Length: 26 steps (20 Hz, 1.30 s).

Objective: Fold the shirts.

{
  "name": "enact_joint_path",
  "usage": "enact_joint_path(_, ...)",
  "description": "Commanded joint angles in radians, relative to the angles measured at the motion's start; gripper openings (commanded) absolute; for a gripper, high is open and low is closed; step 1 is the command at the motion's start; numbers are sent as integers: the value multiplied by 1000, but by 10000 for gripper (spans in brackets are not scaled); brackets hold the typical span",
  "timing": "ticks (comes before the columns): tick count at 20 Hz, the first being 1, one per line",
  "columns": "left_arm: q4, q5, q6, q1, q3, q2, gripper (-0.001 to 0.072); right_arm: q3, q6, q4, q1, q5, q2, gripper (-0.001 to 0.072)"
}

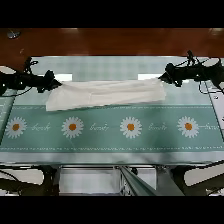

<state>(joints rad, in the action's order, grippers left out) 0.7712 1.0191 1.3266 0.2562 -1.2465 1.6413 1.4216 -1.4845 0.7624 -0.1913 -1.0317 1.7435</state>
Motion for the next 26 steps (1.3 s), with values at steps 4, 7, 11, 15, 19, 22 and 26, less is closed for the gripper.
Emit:
enact_joint_path(4,49,119,-45,29,-96,38,704,49,48,10,-42,-70,48,625)
enact_joint_path(7,308,330,54,108,-193,28,701,60,30,101,-124,-214,49,624)
enact_joint_path(11,373,306,111,183,-86,-76,701,57,-34,264,-128,-284,75,624)
enact_joint_path(15,253,64,64,132,144,-277,701,58,-23,158,-78,-273,132,624)
enact_joint_path(19,109,179,-39,-11,194,-322,701,63,-7,39,-4,-251,175,612)
enact_joint_path(22,107,141,-70,-146,192,-314,632,100,-17,48,21,-289,169,39)
enact_joint_path(26,95,82,-111,-274,192,-304,19,74,0,268,33,-361,16,32)
